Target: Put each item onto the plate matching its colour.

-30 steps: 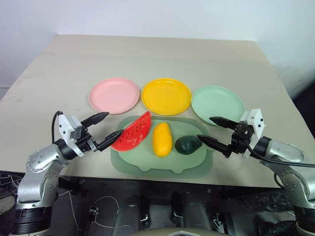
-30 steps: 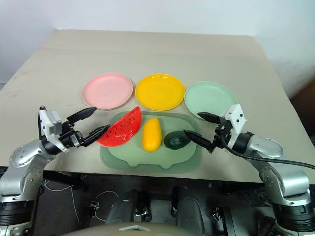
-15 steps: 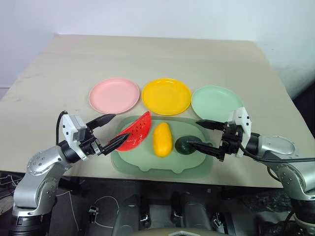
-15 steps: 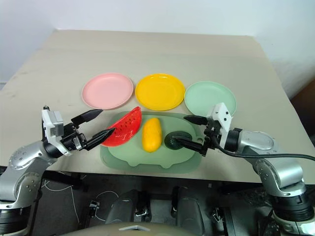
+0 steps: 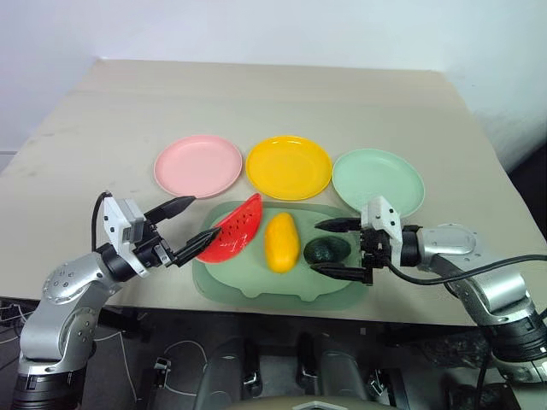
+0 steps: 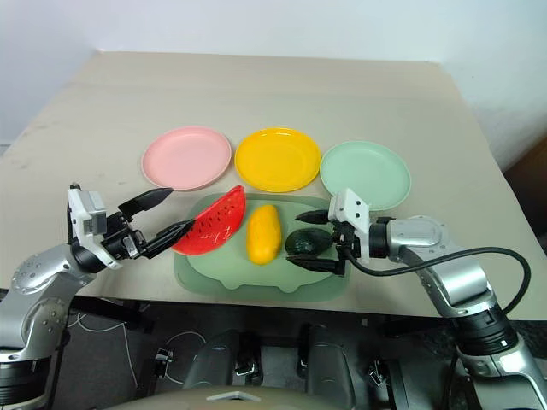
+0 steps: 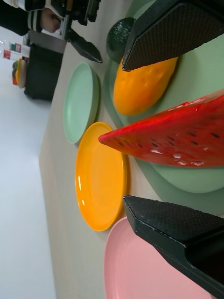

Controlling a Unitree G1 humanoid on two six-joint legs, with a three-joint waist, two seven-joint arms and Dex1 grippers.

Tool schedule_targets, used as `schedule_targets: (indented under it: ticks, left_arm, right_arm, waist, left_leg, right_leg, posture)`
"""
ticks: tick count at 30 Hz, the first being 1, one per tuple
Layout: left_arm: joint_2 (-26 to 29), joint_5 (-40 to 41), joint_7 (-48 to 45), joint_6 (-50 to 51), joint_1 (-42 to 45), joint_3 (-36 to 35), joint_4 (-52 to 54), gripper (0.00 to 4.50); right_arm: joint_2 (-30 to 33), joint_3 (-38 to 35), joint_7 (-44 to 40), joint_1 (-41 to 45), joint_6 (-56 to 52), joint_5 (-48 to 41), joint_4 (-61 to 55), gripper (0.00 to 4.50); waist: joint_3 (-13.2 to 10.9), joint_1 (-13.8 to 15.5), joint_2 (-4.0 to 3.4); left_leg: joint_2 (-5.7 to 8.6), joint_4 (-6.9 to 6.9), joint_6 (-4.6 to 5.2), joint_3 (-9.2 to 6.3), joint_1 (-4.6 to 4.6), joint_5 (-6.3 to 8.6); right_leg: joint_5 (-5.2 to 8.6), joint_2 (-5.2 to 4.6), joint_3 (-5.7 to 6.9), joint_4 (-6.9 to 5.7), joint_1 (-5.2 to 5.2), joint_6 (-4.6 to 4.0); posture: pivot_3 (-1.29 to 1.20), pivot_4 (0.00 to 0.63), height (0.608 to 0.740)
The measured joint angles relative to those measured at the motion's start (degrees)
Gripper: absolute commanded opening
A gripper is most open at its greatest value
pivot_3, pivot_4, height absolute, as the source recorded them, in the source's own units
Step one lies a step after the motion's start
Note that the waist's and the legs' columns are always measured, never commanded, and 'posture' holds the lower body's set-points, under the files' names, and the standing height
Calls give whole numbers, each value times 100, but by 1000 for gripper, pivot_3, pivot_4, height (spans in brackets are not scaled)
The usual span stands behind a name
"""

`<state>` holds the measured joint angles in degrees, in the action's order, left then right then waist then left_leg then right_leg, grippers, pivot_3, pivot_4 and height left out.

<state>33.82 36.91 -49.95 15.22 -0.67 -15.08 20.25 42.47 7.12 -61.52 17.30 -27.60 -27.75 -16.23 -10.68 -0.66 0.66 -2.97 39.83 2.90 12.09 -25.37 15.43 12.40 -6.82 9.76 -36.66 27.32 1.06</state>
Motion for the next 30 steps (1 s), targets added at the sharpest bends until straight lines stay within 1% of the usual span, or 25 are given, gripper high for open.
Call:
schedule_targets:
  ticks: [9, 12, 14, 15, 20, 22, 24, 28, 30]
  left_arm:
    - [-3, -18, 36, -96, -135, -55, 3, 4481]
    - [-3, -21, 38, -106, -144, -122, 3, 4500]
    - [-2, -25, 39, -110, -145, -158, 3, 4500]
    - [-2, -29, 38, -110, -145, -159, 3, 4500]
    - [-3, -81, 37, -118, -150, -159, 3, 4500]
    - [-3, -112, 34, -133, -153, -158, 3, 4500]
    - [-6, -128, 32, -167, -154, -156, 2, 4500]
    - [-17, -130, 32, -210, -153, -156, 1, 4500]
    - [-21, -130, 34, -217, -164, -157, 1, 4500]
  right_arm:
    - [32, 350, -784, 262, 789, 621, 998, 4500]
    - [21, 389, -951, 376, 1069, 783, 1310, 3886]
    - [18, 389, -1057, 443, 1232, 862, 1474, 3255]
    - [-3, 389, -1095, 473, 1283, 875, 1528, 3110]
    - [-43, 352, -1155, 515, 1349, 888, 1593, 3109]
    - [-62, 224, -1058, 498, 1231, 783, 1542, 3109]
    - [-123, -62, -817, 493, 924, 537, 1379, 3109]
    - [-161, -1092, 84, 644, 122, -63, 1092, 3109]
    - [-163, -1353, 434, 775, -129, -137, 1128, 3109]
  waist:
    - [0, -1, 0]
    - [0, -5, 0]
    - [0, -2, 0]
    - [0, -2, 0]
    - [0, -2, 0]
    - [0, -2, 0]
    - [-1, -2, -2]
    - [-1, 2, -2]
    - [-1, -4, -2]
  left_leg:
    - [0, 1, 0, 0, 0, 0]
    - [0, 2, 0, 0, 0, 0]
    - [0, 2, 0, 0, 0, 0]
    - [0, 2, 0, 0, 0, 0]
    - [0, 3, -1, 0, 0, -1]
    - [0, 3, -1, 0, 0, -1]
    - [0, 4, -1, 0, -2, -1]
    - [0, 4, -1, -1, -3, 0]
    - [0, 4, -1, 0, -3, 0]
  right_leg:
    - [-3, 0, 1, 0, 0, -5]
    - [-3, -1, 1, -1, 1, -5]
    - [-3, -1, 1, -2, 1, -5]
    - [-4, -1, 1, -2, 1, -7]
    - [-9, -2, 1, -3, 1, -14]
    - [-9, -3, 1, -4, 2, -15]
    - [-10, -5, 0, -6, 5, -16]
    - [-10, -6, 0, -5, 6, -17]
    - [-10, -6, 0, -5, 6, -17]
  posture:
    - [0, 150, 696]
    - [0, 150, 696]
    - [0, 150, 696]
    - [0, 150, 696]
    - [0, 150, 696]
    - [0, 150, 696]
    - [0, 150, 696]
    - [0, 150, 696]
    - [0, 150, 696]
